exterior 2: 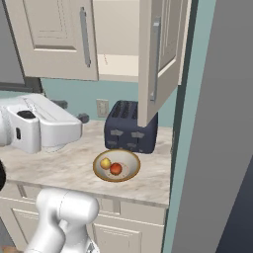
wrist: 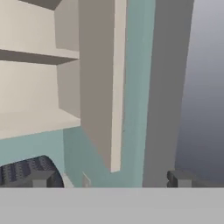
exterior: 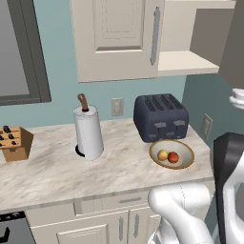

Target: Open the cabinet. Pick the apple and mango from the cabinet and place them into the bowl. Then close the cabinet.

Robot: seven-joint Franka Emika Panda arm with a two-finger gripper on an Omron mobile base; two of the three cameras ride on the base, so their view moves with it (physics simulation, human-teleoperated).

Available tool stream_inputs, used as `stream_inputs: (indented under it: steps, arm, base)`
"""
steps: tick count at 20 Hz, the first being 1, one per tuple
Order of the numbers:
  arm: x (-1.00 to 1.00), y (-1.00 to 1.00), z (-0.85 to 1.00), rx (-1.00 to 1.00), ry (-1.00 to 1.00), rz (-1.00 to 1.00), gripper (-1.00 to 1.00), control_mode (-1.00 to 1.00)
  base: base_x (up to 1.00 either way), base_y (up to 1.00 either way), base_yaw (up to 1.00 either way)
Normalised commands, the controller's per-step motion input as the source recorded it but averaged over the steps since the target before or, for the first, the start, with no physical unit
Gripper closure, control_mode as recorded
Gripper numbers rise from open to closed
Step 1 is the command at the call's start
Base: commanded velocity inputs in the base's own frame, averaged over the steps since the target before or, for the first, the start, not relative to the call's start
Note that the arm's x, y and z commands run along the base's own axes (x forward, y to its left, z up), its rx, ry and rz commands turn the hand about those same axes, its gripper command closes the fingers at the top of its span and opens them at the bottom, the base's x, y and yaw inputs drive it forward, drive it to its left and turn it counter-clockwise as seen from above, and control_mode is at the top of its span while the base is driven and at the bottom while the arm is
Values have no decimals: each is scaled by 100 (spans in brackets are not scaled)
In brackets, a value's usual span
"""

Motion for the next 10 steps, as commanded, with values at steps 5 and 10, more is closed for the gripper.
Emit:
stream_inputs:
  steps: [5, 10]
  arm:
    - [-2, -60, -8, 0, -2, 1, -100, -100]
    - [21, -39, -28, 0, -14, 9, -100, -100]
  base:
    - [0, 0, 0]
    - [0, 0, 0]
